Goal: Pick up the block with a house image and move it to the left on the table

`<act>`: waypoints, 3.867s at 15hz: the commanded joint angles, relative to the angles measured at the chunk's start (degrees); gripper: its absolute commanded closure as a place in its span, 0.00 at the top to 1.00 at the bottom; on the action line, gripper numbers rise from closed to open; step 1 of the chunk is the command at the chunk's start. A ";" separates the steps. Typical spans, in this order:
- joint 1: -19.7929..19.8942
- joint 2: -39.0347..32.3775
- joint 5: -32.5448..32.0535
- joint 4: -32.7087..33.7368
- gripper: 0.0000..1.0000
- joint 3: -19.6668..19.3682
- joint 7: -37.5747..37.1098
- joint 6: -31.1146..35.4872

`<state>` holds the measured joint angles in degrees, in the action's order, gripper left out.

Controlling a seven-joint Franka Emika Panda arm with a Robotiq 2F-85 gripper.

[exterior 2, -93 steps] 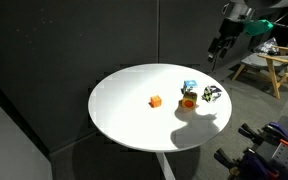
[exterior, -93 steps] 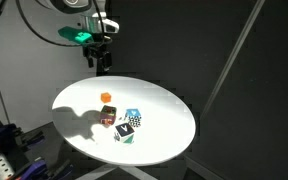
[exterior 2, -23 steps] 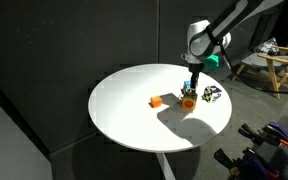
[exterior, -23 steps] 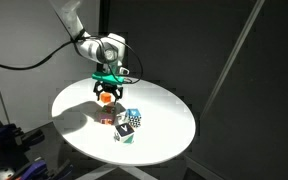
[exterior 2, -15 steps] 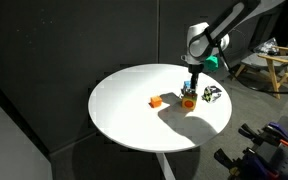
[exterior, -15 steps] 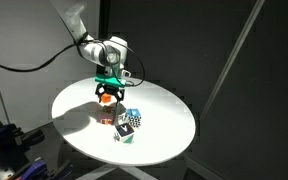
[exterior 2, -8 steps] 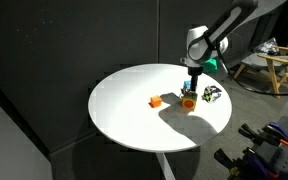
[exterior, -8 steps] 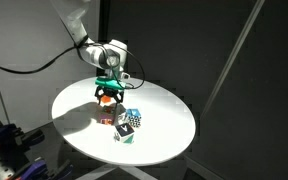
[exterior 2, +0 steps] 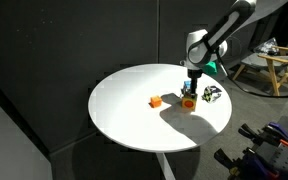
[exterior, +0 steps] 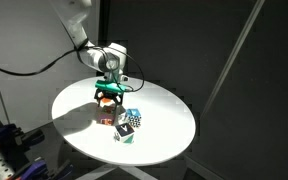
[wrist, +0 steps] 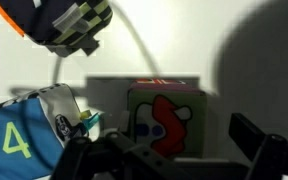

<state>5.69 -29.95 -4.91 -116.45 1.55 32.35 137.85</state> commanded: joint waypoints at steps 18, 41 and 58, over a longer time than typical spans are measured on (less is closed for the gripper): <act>1.47 -3.32 -0.83 2.90 0.74 0.60 0.19 -1.38; -0.01 0.52 -2.39 5.18 0.01 -0.38 -5.39 -12.05; -1.35 4.65 18.92 4.76 0.01 0.59 -27.37 -18.76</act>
<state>4.28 -26.38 9.66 -111.30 1.89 9.76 118.40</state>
